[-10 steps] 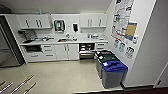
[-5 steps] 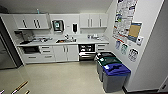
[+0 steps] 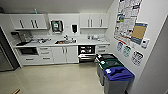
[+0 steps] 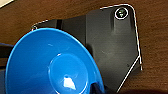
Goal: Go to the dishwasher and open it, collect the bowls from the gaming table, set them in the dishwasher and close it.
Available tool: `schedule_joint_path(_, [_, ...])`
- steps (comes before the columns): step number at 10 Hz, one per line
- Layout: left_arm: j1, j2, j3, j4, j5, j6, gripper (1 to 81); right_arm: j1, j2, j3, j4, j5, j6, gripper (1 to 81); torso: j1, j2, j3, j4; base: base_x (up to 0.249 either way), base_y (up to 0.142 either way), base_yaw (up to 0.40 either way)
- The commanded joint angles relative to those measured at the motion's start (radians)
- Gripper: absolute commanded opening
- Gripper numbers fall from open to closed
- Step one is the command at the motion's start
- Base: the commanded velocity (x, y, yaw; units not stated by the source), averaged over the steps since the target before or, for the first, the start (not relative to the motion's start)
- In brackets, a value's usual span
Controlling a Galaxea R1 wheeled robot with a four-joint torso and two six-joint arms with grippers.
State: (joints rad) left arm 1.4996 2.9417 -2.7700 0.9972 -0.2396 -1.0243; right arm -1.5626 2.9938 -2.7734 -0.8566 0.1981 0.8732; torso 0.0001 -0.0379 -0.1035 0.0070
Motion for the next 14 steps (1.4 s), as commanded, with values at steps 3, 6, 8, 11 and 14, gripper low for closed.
schedule_joint_path(3, [-0.040,-0.013,-0.003,-0.008,0.017,-0.002,1.0,0.035,0.001,0.005,-0.012,-0.019,0.000,1.0,0.000,0.000,0.000,0.000,0.216,0.000,0.000])
schedule_joint_path(6, [-0.041,-0.012,-0.003,-0.008,0.017,-0.002,1.0,0.037,0.001,0.005,-0.012,-0.019,0.000,1.0,0.000,0.000,0.000,0.000,0.209,0.000,0.000])
schedule_joint_path(8, [-0.041,-0.015,-0.003,-0.008,0.017,-0.002,1.0,0.038,0.001,0.005,-0.012,-0.019,0.000,1.0,0.000,0.000,0.000,0.000,0.197,0.000,0.000])
schedule_joint_path(11, [-0.040,-0.013,-0.003,-0.008,0.017,-0.002,1.0,0.038,0.001,0.005,-0.012,-0.019,0.000,1.0,0.000,0.000,0.000,0.000,0.196,0.000,0.000])
schedule_joint_path(14, [-0.041,-0.013,-0.003,-0.008,0.017,-0.002,1.0,0.041,0.003,0.005,-0.013,-0.019,-0.002,1.0,0.000,0.000,0.000,0.000,0.179,0.000,0.000])
